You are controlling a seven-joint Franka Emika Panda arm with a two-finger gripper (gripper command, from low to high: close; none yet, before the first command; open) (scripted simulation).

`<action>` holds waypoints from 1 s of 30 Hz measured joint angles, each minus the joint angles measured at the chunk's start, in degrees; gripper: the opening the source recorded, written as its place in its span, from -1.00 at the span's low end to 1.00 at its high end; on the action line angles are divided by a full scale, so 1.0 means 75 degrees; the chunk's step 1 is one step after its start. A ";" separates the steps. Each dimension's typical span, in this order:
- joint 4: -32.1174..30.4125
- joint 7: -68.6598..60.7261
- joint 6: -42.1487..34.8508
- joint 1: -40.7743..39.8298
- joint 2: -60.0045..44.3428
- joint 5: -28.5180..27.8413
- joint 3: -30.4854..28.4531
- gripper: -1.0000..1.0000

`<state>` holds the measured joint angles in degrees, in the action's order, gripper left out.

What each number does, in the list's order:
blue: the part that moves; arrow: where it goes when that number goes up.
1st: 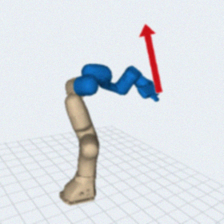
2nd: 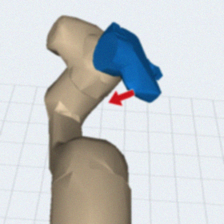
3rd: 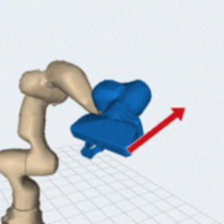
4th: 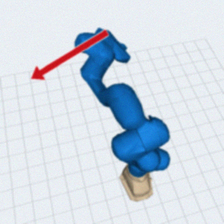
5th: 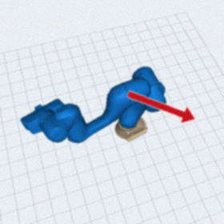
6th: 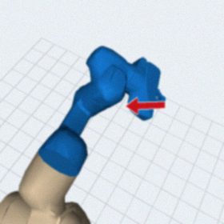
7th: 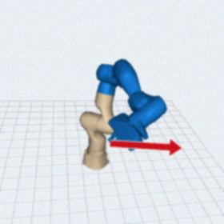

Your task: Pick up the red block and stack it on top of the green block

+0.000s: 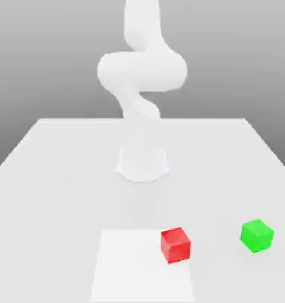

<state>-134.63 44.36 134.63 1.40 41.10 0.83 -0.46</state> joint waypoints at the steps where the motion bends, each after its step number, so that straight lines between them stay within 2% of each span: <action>1: -0.0178 -0.0094 0.0183 0.0089 -0.0309 0.0051 -0.0024 0.00; 12: -0.1990 -0.0917 0.2042 0.0831 -0.3454 0.0398 0.0045 0.00; 19: -0.3092 -0.0970 0.3218 0.1081 -0.5378 -0.0012 0.0242 0.00; 25: -0.3021 -0.0863 0.4573 0.1153 -0.7027 -0.0229 0.0153 0.00; 26: -0.2987 -0.0854 0.4784 0.1162 -0.7273 -0.0238 0.0142 -1.00; 30: -0.2987 -0.0842 0.4782 0.1160 -0.7273 -0.0249 0.0144 -1.00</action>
<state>-157.04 38.05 170.50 10.09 -13.45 -1.04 0.63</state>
